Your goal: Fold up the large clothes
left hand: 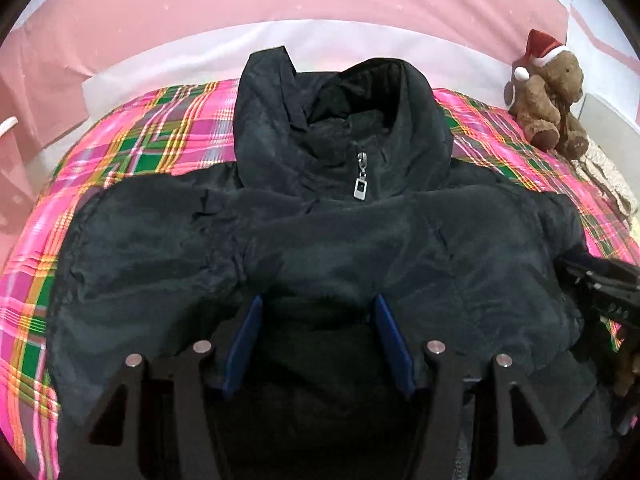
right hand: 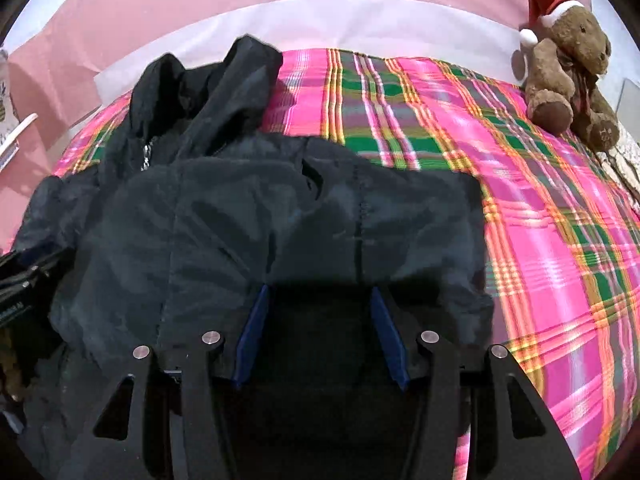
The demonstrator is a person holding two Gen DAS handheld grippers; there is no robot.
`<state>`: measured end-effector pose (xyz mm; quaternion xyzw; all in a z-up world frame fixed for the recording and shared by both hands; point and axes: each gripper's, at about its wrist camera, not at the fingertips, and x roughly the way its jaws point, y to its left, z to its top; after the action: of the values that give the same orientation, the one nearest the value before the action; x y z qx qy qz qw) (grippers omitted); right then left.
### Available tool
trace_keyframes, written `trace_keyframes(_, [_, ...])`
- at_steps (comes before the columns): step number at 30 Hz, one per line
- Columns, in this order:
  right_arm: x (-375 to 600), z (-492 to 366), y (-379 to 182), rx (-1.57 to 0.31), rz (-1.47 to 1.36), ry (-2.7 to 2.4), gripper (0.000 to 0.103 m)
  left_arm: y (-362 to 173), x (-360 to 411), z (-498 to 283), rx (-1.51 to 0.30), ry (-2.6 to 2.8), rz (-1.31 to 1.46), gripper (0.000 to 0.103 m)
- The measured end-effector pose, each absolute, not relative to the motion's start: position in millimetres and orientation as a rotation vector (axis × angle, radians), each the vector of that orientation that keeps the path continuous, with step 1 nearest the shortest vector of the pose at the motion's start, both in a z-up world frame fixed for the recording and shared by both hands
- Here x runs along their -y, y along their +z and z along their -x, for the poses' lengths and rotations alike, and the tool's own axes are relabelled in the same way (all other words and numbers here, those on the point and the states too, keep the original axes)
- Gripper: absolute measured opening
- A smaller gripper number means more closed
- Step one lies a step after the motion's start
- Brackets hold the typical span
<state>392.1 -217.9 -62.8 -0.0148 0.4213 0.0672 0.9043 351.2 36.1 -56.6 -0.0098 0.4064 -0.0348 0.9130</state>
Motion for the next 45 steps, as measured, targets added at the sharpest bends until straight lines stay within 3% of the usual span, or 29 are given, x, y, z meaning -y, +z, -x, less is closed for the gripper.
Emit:
trace_keyframes(7, [239,-409,-32,-0.794,0.042,0.086,0.053,-14,-41,-359,-0.738,-0.091,0.045,0.060])
trace_keyframes(12, [243,-439,-62,-0.874,0.029,0.101,0.053,-60,-43,-391,-0.841,-0.062,0.028,0.062])
trace_keyframes(16, [237,-436,-78,-0.849,0.073,0.105,0.053,-73,-40,-390,-0.810,-0.059,0.030,0.063])
trace_keyframes(28, [243,-373,-25,-0.766,0.002,0.148,0.053,-18,-59,-333,-0.709,-0.112,0.074,0.062])
trace_keyframes(34, [226,-379,-74,-0.881,0.041,0.145,0.053,-60,-64,-344,-0.818,-0.105,0.063,0.064])
trace_keyframes(45, [219,-374,-61,-0.882,0.046,0.072,0.053,-51,-56,-336,-0.807,-0.064,0.027,0.067])
